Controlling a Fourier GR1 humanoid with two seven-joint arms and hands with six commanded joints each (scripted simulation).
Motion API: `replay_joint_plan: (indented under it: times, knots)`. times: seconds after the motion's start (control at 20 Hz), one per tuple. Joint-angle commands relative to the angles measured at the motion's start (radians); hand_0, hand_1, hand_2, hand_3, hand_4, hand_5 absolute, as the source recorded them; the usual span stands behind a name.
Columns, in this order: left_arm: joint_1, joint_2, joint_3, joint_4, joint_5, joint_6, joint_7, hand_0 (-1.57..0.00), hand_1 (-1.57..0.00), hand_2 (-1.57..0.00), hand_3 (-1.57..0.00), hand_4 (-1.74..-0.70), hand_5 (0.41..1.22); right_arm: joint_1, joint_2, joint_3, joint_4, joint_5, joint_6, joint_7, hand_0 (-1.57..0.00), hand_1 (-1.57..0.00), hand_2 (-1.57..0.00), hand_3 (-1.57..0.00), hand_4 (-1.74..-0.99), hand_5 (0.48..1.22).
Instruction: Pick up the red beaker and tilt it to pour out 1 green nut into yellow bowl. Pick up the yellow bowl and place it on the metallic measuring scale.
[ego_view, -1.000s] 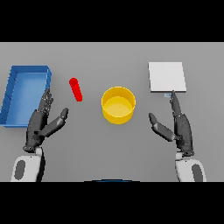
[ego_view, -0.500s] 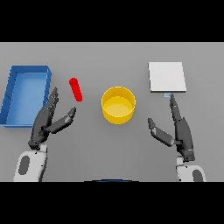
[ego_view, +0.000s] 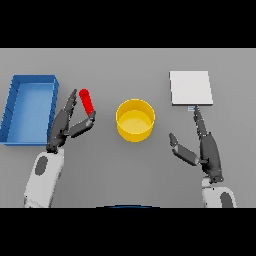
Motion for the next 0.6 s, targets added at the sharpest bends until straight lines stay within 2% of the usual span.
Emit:
replay_joint_plan:
  times: [0.0,0.55]
  knots:
    - [-0.035,0.005,0.011,0.024,0.003,0.001,0.009,0.0,0.0,0.0,0.0,-1.27,0.673,0.0,0.001,0.004,-0.003,0.004,-0.001,0.001,0.0,0.0,0.0,0.0,-1.274,0.635]
    - [-0.232,-0.003,0.059,0.278,-0.009,0.026,-0.021,0.0,0.0,0.0,0.0,-1.29,0.683,0.013,0.006,0.001,-0.018,-0.009,0.002,0.002,0.0,0.0,0.0,0.0,-1.269,0.642]
